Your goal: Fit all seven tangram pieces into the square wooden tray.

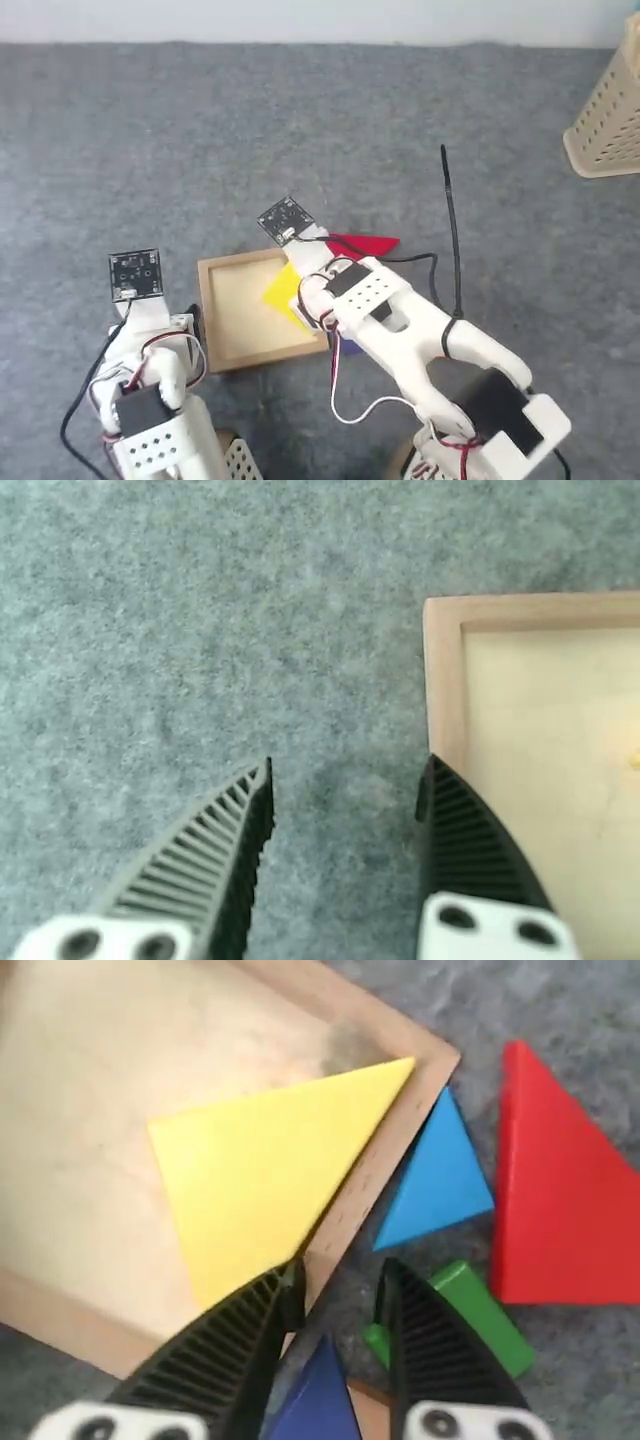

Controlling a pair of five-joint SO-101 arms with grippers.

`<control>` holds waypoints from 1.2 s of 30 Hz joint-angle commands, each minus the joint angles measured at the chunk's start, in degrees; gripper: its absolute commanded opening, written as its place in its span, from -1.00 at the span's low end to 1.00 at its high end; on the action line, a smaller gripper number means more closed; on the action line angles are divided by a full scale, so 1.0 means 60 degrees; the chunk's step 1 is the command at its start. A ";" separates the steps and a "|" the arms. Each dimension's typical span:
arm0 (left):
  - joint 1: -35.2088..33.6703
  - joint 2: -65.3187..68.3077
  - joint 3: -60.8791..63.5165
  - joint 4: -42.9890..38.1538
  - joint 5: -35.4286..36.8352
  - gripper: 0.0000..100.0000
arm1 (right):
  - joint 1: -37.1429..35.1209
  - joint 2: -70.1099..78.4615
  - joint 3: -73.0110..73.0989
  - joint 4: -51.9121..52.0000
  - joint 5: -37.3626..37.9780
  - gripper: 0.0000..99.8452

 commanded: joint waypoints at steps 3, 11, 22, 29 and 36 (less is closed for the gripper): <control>0.0015 -0.0103 -0.0051 0.0029 0.0088 -0.55 | -0.0286 0.0198 -0.0249 0.0125 0.0147 -0.71; 0.0015 -0.0103 -0.0051 0.0029 0.0088 -0.55 | -0.0300 0.0110 -0.0220 0.0139 0.0161 -0.70; 0.0015 -0.0103 -0.0051 0.0029 0.0088 -0.55 | -0.0330 0.0154 -0.0264 0.0315 0.0161 -0.55; 0.0015 -0.0103 -0.0051 0.0029 0.0088 -0.55 | -0.0857 0.0095 -0.0264 0.0300 0.0073 -0.60; 0.0015 -0.0103 -0.0051 0.0029 0.0088 -0.55 | -0.0667 0.0198 -0.0264 0.0125 0.0073 -0.61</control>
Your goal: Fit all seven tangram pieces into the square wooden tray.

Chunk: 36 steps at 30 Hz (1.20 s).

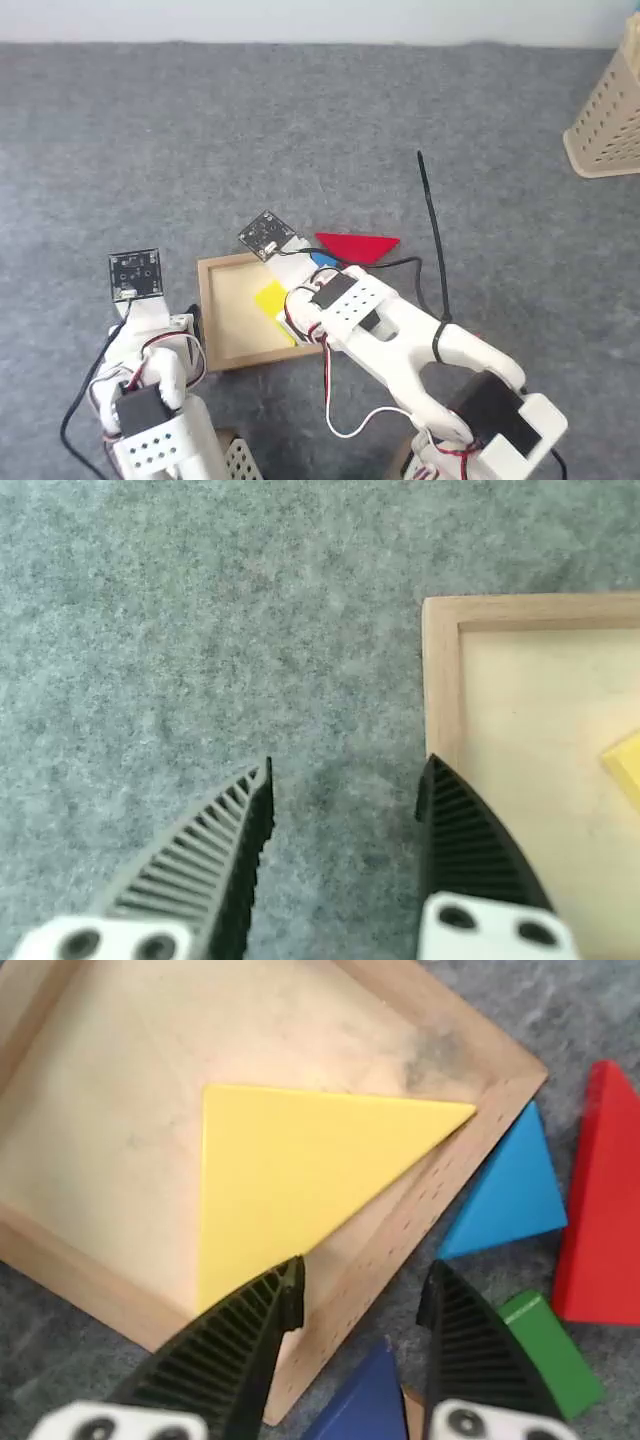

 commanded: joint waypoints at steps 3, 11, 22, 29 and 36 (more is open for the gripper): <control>0.0015 -0.0103 -0.0051 0.0029 0.0088 -0.55 | 0.0388 0.0198 -0.0220 -0.0007 0.0073 -0.77; 0.0015 -0.0103 -0.0051 0.0029 0.0088 -0.55 | 0.0989 0.0344 -0.0337 -0.0051 0.0117 -0.91; 0.0015 -0.0103 -0.0051 0.0029 0.0088 -0.55 | 0.3568 0.1267 -0.1597 0.0491 -0.0542 -0.99; 0.0015 -0.0103 -0.0051 0.0029 0.0088 -0.55 | 0.4505 0.1267 -0.1744 0.0462 -0.0601 -0.99; 0.0015 -0.0103 -0.0051 0.0029 0.0088 -0.55 | 0.5326 0.1253 -0.1905 0.0462 -0.0615 -0.98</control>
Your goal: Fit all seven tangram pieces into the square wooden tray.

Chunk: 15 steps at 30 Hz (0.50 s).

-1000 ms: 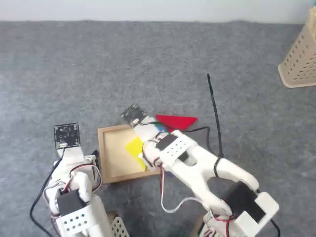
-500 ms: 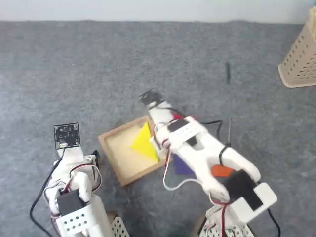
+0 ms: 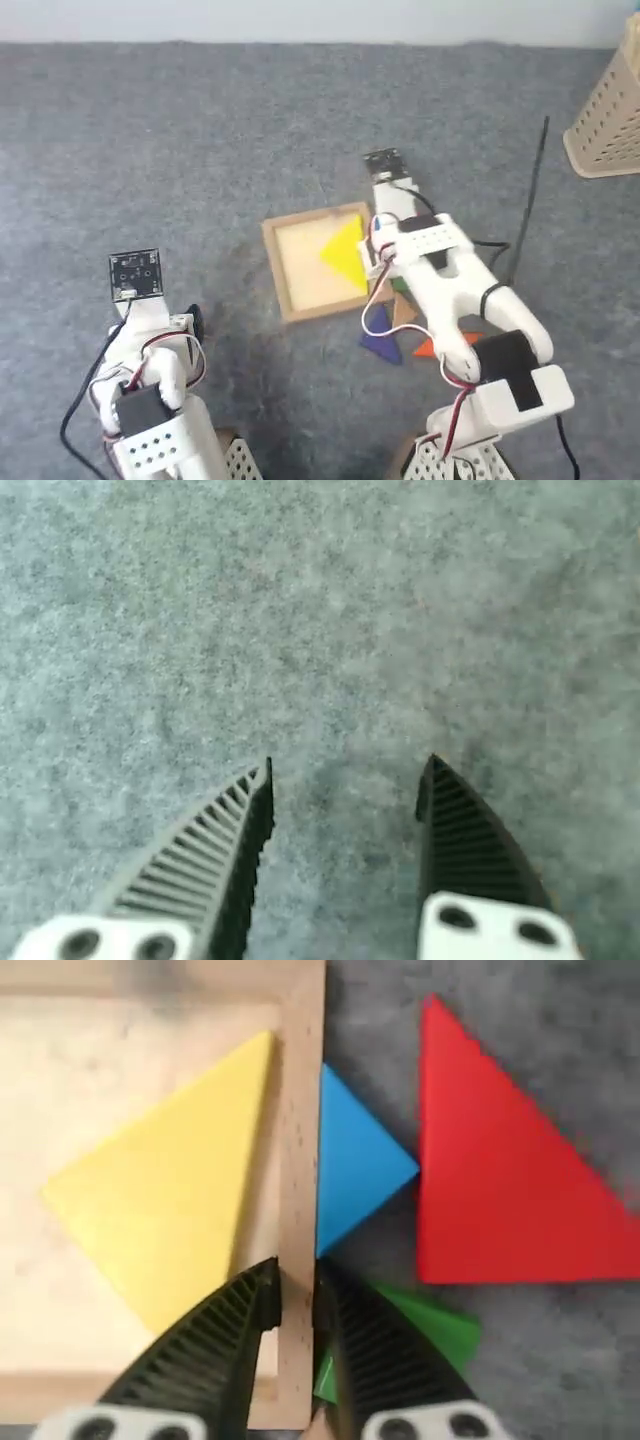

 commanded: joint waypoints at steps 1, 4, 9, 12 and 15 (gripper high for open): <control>0.0015 -0.0103 -0.0051 0.0029 0.0088 -0.55 | 0.0403 -0.0066 -0.0542 0.0051 -0.0117 -0.98; 0.0015 -0.0103 -0.0051 0.0029 0.0088 -0.55 | 0.0198 -0.0110 -0.0601 0.0125 -0.0073 -0.94; 0.0015 -0.0103 -0.0051 0.0029 0.0088 -0.55 | -0.0125 -0.0857 -0.0615 0.0711 -0.0073 -0.69; 0.0015 -0.0103 -0.0051 0.0029 0.0088 -0.55 | -0.0271 -0.1575 -0.0615 0.1033 -0.0073 -0.67; 0.0015 -0.0103 -0.0051 0.0029 0.0088 -0.55 | -0.0374 -0.2498 -0.0615 0.1399 -0.0073 -0.69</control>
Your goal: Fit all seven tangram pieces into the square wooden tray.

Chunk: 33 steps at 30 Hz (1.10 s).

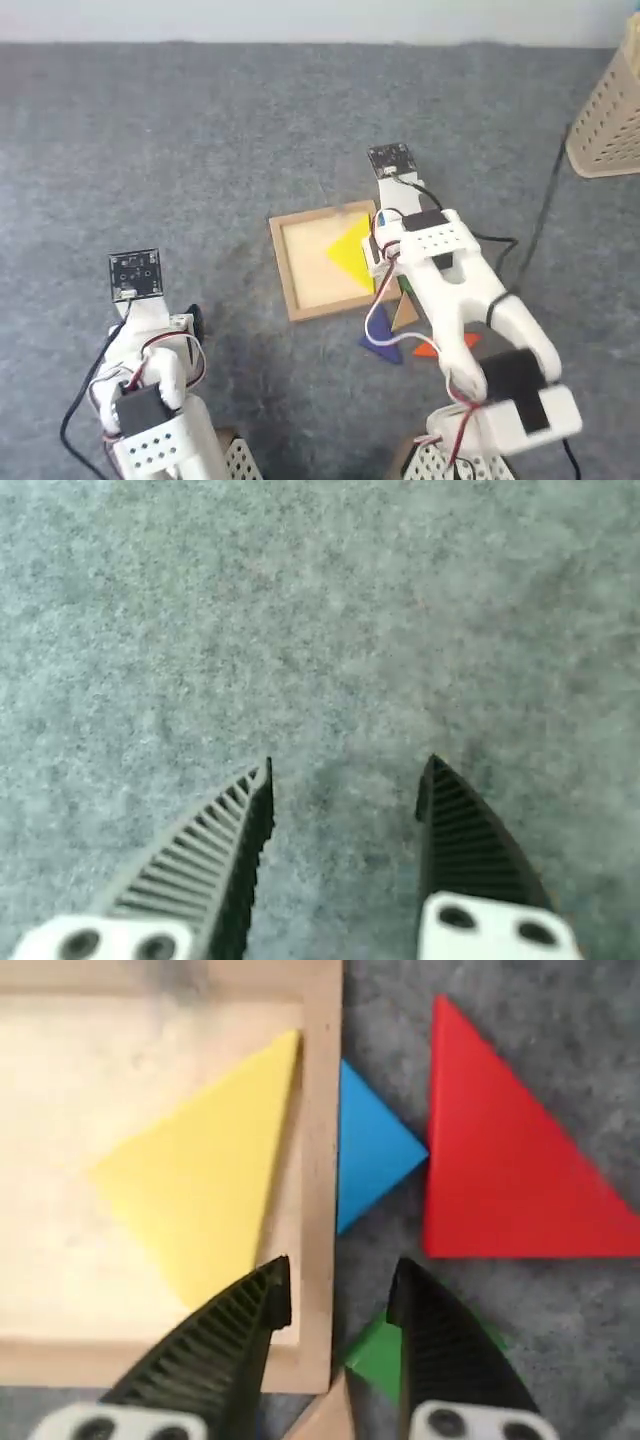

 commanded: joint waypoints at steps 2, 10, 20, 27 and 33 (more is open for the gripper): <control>0.0015 -0.0103 -0.0051 0.0029 0.0088 -0.55 | -0.0139 -0.1971 -0.0498 0.0799 -0.0059 -0.69; 0.0015 -0.0103 -0.0051 0.0029 0.0088 -0.55 | 0.0447 -0.3451 0.0352 0.2674 0.1026 -0.69; 0.0015 -0.0103 -0.0051 0.0029 0.0088 -0.55 | 0.2234 -0.2777 0.0352 0.1839 0.3516 -0.68; 0.0015 -0.0103 -0.0051 0.0029 0.0088 -0.55 | 0.2132 -0.0154 -0.2125 0.2469 0.5729 -0.53; 0.0015 -0.0103 -0.0051 0.0029 0.0088 -0.55 | 0.1956 0.1341 -0.2784 0.2190 0.7341 -0.32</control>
